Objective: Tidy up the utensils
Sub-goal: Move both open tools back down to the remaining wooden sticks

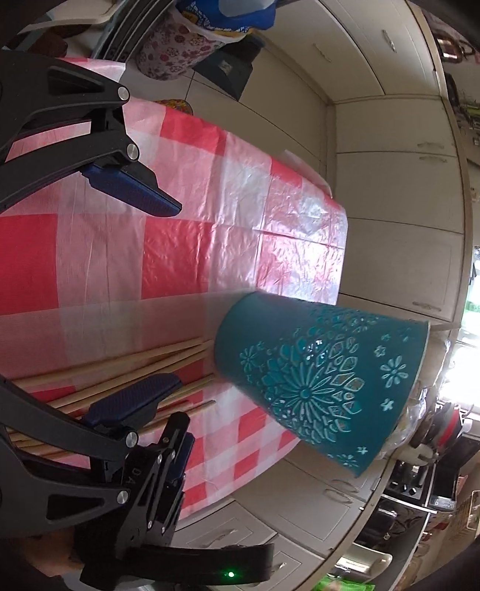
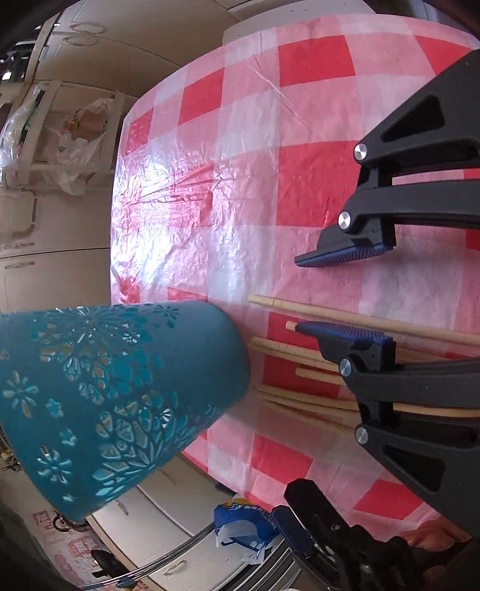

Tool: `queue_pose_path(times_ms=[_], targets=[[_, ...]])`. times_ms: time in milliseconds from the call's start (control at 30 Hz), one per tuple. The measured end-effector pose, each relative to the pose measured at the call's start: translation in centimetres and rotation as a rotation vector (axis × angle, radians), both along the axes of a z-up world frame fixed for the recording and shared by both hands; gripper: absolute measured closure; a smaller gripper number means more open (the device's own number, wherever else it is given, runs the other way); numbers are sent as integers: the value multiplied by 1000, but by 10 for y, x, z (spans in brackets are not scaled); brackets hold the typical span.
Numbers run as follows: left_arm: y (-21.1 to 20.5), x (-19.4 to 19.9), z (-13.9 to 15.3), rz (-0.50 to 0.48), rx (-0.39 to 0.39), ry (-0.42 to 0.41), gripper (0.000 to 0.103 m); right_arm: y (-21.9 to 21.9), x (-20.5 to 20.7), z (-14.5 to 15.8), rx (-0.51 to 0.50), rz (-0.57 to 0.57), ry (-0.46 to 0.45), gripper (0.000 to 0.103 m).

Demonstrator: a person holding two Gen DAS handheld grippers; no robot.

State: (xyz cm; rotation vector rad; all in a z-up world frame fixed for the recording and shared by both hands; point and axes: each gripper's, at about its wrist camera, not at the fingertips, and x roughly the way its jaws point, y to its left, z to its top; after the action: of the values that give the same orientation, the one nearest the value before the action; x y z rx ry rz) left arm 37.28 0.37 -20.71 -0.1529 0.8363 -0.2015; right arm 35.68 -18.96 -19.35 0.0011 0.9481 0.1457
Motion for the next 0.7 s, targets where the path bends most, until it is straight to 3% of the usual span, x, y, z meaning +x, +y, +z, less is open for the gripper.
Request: queue_pose_path(times_ms=[200, 267, 467, 600, 700], targets=[[-20, 11, -12, -25, 64, 62, 21, -10, -9, -3, -39, 16, -4, 93], [-27, 15, -13, -34, 94, 74, 21, -17, -9, -3, -19, 20, -1, 93], [-39, 23, -14, -53, 207, 97, 37, -26, -4, -1, 37, 30, 14, 94], [-45, 28, -11, -74, 221, 109, 44, -21, -2, -2, 25, 60, 12, 83], [-52, 29, -8, -99, 231, 111, 62, -18, -4, -2, 4, 67, 9, 85]])
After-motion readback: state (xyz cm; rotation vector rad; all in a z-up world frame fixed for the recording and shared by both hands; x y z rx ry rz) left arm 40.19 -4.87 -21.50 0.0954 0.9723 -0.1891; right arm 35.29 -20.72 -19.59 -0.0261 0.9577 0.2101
